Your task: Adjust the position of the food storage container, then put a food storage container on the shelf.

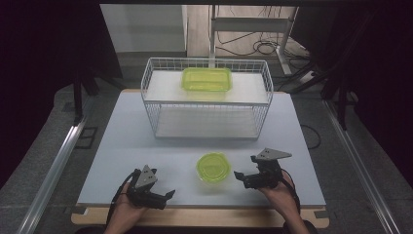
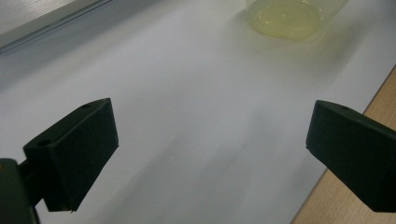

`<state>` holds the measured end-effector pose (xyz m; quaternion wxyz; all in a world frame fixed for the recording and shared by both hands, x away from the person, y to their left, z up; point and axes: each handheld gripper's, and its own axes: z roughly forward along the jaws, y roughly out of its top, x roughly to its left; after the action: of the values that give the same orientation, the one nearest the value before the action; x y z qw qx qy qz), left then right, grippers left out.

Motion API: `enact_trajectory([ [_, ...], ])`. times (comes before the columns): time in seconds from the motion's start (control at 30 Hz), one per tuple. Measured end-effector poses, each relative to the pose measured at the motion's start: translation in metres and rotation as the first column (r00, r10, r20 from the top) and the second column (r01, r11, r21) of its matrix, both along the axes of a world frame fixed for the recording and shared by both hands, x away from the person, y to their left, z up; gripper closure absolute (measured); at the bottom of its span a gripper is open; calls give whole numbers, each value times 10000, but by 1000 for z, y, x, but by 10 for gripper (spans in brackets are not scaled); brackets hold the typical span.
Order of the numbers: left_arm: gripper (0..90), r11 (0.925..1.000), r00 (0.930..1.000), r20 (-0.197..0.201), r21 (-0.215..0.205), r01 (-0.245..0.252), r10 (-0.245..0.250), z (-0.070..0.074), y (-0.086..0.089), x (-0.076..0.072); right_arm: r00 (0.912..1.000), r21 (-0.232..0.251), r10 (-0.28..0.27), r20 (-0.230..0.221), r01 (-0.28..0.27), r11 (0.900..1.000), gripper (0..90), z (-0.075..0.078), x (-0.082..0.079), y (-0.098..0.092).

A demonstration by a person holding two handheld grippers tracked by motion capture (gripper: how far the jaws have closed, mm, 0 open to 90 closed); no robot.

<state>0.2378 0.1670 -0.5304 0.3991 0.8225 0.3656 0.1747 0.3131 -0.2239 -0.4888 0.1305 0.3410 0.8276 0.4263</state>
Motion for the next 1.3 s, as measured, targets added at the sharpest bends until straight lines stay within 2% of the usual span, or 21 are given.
enact_trajectory([
  [0.1, 21, 10000, 10000, -17, -2, -8, 8, 0, 0, 0, 10000, -196, 20, -31, -21, 9998, 78, -3, 0, -1],
  [0.43, 20, 10000, 10000, 33, 65, 52, -52, 0, 1, 0, 9998, -185, -130, -133, 127, 9997, 46, -5, 0, 1],
  [0.67, 19, 9999, 10000, 38, 111, 79, -79, 0, 0, 0, 9992, -169, -142, -385, 136, 9998, 25, -3, 0, 6],
  [0.8, 20, 9998, 10000, 40, 153, 91, -91, -1, -1, 0, 9971, -92, -152, -741, 146, 9999, 92, 2, 1, 6],
  [0.9, 20, 9999, 10000, 56, 153, 81, -82, -1, -1, -1, 9929, 327, -15, -1193, 55, 9995, 167, 4, 4, 4],
  [1.03, 20, 9998, 9999, 138, 161, 79, -81, 1, 0, -1, 9902, 592, 205, -1379, -124, 9982, 264, 7, 8, 5],
  [1.13, 20, 9998, 9998, 160, 197, 79, -82, 1, -1, -1, 9885, 583, 271, -1489, -185, 9981, 333, 9, 14, 7],
  [1.2, 20, 9998, 9998, 171, 195, 93, -96, 1, -1, -1, 9840, 723, 238, -1768, -112, 9973, 385, 11, 19, 9],
  [1.3, 20, 9997, 9998, 178, 212, 115, -119, 1, -1, -1, 9747, 998, 474, -2183, -260, 9947, 457, 9, 27, 11],
])
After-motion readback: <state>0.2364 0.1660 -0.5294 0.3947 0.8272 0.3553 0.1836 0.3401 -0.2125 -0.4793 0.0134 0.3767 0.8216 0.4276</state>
